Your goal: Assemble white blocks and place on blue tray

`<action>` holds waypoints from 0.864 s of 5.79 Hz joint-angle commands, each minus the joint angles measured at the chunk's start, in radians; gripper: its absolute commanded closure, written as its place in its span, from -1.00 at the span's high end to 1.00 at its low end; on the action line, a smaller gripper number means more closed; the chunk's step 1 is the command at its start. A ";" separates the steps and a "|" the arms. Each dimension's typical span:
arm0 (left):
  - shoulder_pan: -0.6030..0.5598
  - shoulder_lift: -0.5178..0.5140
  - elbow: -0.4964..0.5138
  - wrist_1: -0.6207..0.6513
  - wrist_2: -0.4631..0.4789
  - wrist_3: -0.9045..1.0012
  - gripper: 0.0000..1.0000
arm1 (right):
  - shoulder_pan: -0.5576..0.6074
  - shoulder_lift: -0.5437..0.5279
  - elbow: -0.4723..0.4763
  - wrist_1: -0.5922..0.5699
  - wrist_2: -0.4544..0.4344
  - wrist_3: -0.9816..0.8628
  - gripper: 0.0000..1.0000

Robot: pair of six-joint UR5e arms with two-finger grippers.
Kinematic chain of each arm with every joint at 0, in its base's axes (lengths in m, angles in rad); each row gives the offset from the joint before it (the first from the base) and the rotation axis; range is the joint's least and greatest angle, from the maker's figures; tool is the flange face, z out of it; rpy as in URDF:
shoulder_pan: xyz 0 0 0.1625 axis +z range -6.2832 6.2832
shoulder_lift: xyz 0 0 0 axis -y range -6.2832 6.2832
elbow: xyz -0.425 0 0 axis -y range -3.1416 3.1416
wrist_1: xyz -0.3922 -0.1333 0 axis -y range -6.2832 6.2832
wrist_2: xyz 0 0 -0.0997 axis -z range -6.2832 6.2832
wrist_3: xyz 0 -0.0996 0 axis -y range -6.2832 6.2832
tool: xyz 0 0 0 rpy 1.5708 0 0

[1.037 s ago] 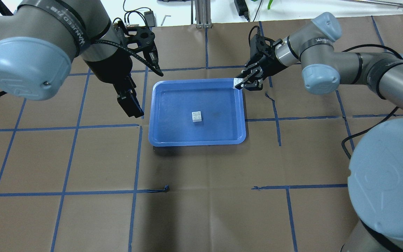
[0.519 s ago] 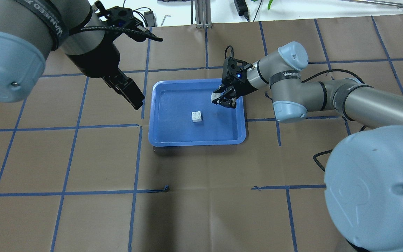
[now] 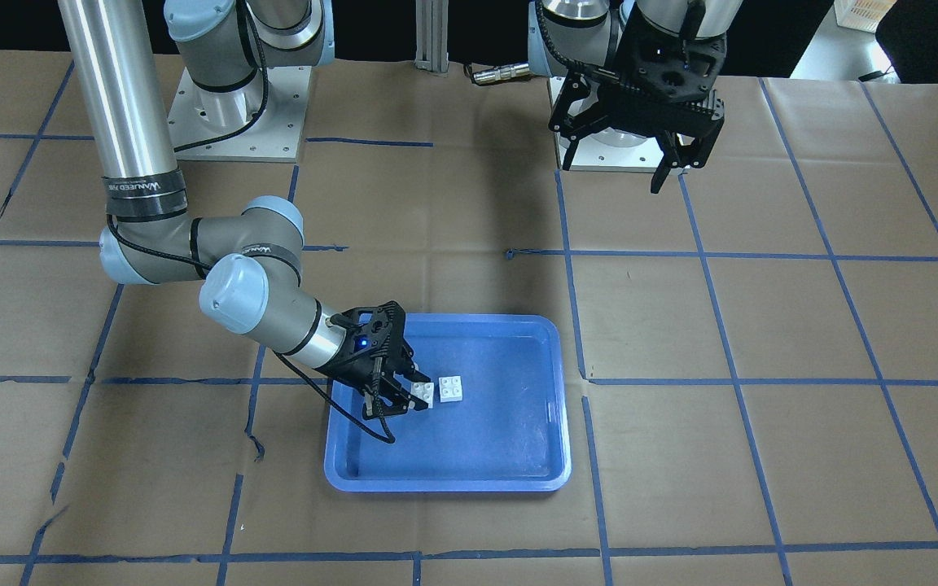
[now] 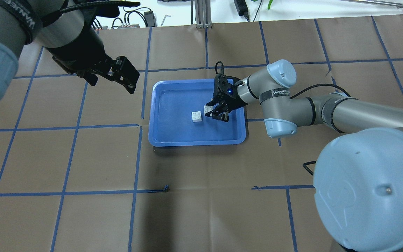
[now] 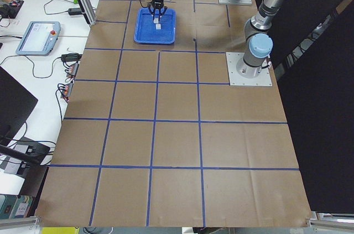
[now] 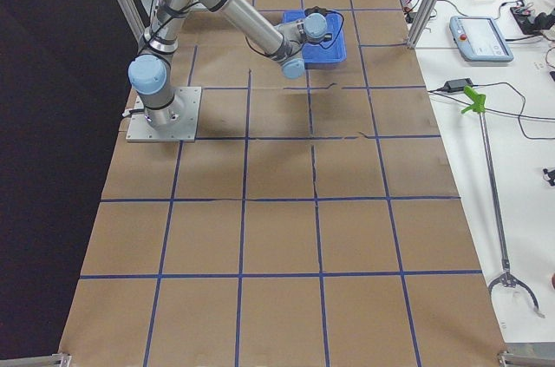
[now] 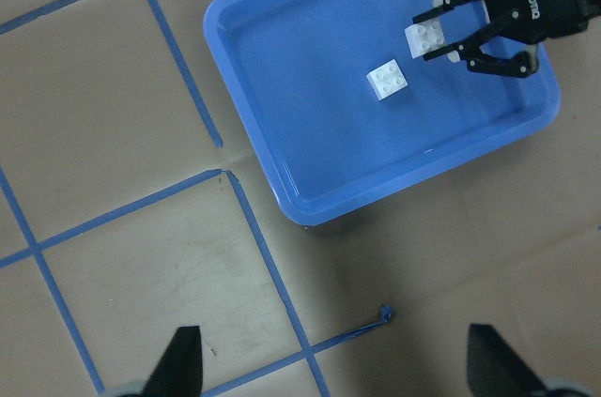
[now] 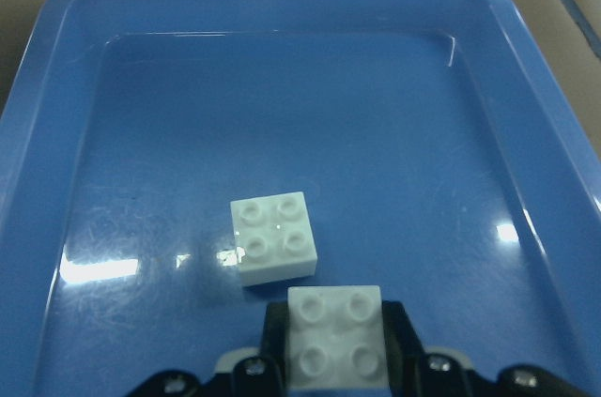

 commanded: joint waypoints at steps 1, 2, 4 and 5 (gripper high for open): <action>0.019 0.005 0.010 -0.004 0.004 -0.048 0.99 | 0.010 0.007 0.003 -0.003 -0.001 0.001 -0.37; 0.029 0.007 0.013 0.000 0.000 -0.048 0.98 | 0.017 0.007 0.003 -0.003 -0.001 0.006 -0.37; 0.065 0.007 0.036 -0.004 0.003 -0.048 0.99 | 0.023 0.007 0.002 -0.003 -0.003 0.010 -0.36; 0.065 0.005 0.036 -0.003 0.003 -0.048 0.99 | 0.023 0.008 0.003 -0.003 -0.003 0.012 -0.36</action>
